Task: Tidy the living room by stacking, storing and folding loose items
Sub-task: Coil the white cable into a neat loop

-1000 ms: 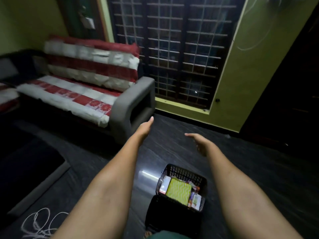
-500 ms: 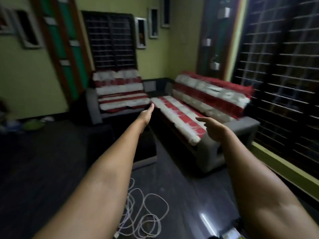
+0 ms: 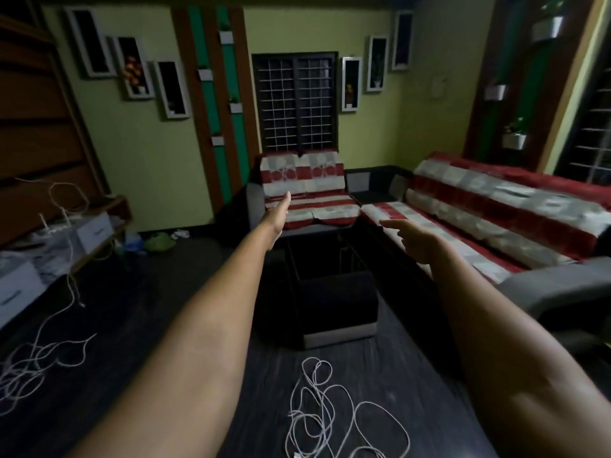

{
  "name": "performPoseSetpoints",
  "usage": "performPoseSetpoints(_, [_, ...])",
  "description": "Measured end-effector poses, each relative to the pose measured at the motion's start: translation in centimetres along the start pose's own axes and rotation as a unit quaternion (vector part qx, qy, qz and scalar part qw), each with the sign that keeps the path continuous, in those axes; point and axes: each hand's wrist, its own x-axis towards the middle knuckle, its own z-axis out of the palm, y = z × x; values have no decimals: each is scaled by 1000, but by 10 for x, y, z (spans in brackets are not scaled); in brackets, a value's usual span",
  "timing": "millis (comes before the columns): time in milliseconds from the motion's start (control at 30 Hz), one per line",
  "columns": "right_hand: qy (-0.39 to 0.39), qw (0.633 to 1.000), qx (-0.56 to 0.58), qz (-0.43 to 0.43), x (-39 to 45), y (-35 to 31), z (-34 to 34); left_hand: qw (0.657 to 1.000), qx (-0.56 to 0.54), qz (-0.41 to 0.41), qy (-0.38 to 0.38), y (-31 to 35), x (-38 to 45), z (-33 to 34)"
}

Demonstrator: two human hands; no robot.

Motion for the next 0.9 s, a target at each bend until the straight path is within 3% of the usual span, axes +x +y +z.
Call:
performPoseSetpoints(233, [43, 998, 42, 7, 41, -14, 66, 1000, 2, -10, -13, -22, 73, -70])
performPoseSetpoints(333, [55, 996, 24, 58, 71, 6, 74, 998, 16, -40, -42, -41, 101, -76])
performPoseSetpoints(600, [24, 979, -5, 202, 163, 82, 104, 990, 20, -124, -59, -149, 188, -67])
performPoseSetpoints(900, [22, 950, -64, 305, 323, 257, 126, 954, 69, -280, -85, -314, 308, -10])
